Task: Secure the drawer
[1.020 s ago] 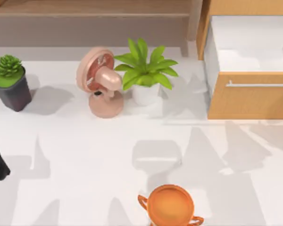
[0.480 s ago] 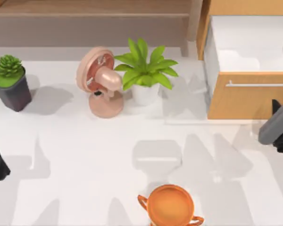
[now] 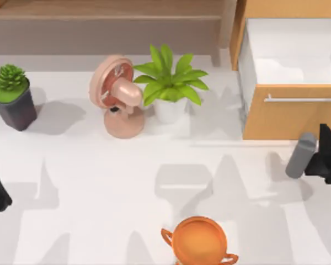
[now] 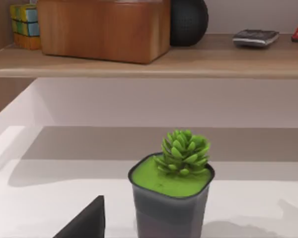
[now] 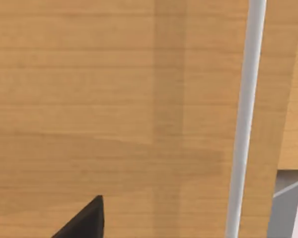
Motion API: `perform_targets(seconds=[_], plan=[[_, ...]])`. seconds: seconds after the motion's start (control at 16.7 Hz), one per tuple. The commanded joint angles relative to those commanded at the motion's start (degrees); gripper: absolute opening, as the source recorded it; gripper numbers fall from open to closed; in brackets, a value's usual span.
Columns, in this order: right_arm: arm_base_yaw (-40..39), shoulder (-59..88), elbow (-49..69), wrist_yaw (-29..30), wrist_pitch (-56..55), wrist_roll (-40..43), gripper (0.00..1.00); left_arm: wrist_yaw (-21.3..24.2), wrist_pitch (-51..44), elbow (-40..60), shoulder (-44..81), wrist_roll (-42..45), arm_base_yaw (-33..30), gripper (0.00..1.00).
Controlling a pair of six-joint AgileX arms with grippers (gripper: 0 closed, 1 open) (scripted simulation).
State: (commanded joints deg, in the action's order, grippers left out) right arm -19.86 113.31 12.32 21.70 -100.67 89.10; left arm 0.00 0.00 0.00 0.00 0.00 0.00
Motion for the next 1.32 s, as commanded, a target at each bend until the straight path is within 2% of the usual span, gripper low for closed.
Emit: perform_targets(seconds=[0.9,1.32], plan=[[2.2,0.9,5.4,-2.2,4.4,0.0,1.00,0.0,0.0,0.0,0.0,0.0,0.0,1.00],[2.2,0.9,5.4,-2.2,4.4,0.0,0.47,0.0,0.0,0.0,0.0,0.0,0.0,1.00]])
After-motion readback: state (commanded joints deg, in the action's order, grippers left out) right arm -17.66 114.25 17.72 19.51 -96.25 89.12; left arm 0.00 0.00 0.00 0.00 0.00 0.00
